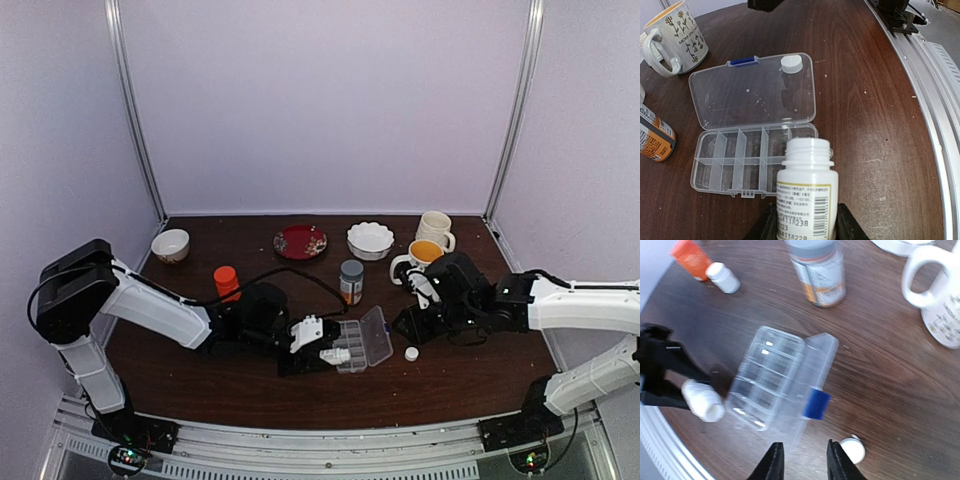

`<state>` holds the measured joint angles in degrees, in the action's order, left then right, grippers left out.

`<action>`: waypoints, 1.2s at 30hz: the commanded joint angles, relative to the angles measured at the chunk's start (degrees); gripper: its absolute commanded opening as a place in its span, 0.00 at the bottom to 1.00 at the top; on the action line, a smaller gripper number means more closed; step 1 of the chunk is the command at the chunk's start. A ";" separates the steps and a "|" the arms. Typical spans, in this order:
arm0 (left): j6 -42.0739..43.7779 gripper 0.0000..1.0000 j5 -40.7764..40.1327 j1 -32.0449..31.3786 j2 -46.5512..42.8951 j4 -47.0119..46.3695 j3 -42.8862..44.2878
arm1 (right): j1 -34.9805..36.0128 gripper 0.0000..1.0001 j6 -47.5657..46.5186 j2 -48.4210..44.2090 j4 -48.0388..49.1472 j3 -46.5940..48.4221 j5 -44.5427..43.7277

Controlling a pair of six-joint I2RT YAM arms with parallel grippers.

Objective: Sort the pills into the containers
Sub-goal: Pour the pill into the compartment of the pill container.

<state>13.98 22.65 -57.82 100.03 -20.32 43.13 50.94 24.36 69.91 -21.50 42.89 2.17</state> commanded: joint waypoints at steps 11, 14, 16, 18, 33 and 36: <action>0.73 0.04 -2.28 -1.13 3.16 6.16 5.83 | 6.50 0.23 4.63 2.99 19.38 -0.92 8.42; 0.19 0.03 -2.53 -1.14 3.14 6.86 6.18 | 7.04 0.21 5.38 4.63 20.23 -0.98 8.02; -0.52 0.03 -2.14 -1.14 2.80 9.08 7.58 | 7.10 0.20 5.81 4.57 20.34 -1.41 6.96; -0.53 0.02 -2.04 -1.11 3.11 8.97 7.52 | 7.08 0.21 5.81 3.86 20.44 -2.02 5.76; -0.12 0.00 -4.16 -2.14 4.12 11.77 9.40 | 6.16 0.18 8.34 0.74 13.05 -4.14 -4.91; 0.43 0.00 -4.07 -2.66 4.72 13.25 10.31 | 5.24 0.19 8.64 -1.09 13.29 -5.81 -5.07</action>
<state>14.00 19.11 -59.72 103.28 -7.11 51.59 57.25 31.73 71.70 -6.42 39.16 0.93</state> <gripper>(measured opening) 0.336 0.185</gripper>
